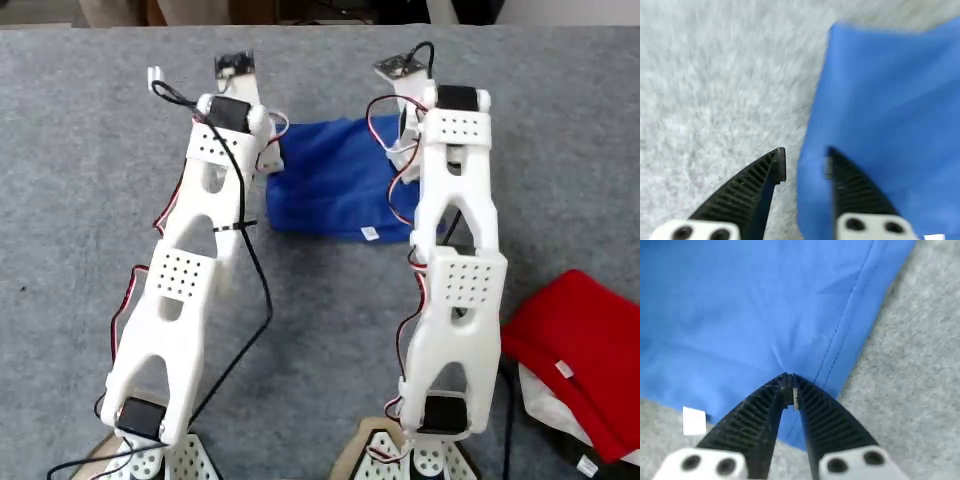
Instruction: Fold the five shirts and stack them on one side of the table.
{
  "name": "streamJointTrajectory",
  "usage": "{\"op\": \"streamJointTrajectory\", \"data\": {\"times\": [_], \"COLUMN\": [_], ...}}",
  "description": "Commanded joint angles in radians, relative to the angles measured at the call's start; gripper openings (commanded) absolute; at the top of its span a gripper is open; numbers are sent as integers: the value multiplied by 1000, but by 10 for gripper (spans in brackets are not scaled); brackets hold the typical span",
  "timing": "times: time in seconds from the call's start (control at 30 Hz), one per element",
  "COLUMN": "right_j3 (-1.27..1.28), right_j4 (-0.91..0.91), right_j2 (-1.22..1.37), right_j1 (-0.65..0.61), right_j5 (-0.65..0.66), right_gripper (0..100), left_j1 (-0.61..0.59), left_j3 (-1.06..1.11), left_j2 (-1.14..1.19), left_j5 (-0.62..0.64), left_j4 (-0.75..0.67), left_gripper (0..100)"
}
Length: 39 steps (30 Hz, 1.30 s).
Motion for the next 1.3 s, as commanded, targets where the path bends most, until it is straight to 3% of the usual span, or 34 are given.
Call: {"op": "streamJointTrajectory", "data": {"times": [0.0,0.23,0.57,0.67,0.93,1.13,1.27], "right_j3": [-107,-239,-289,-300,-298,-305,-331], "right_j4": [31,121,86,110,163,155,155], "right_j2": [19,85,243,260,275,274,269], "right_j1": [-7,-70,-91,-88,-87,-90,-84], "right_j5": [-100,-166,-242,-252,-285,-278,-276], "right_gripper": [83,284,292,248,14,4,4], "left_j1": [-6,-8,-3,-3,3,51,72], "left_j3": [-61,69,279,342,348,341,213], "left_j2": [-41,-25,-25,-25,-27,-38,-36], "left_j5": [20,163,163,163,169,170,183], "left_j4": [-6,-249,-394,-443,-523,-566,-526], "left_gripper": [234,318,234,196,18,18,18]}}
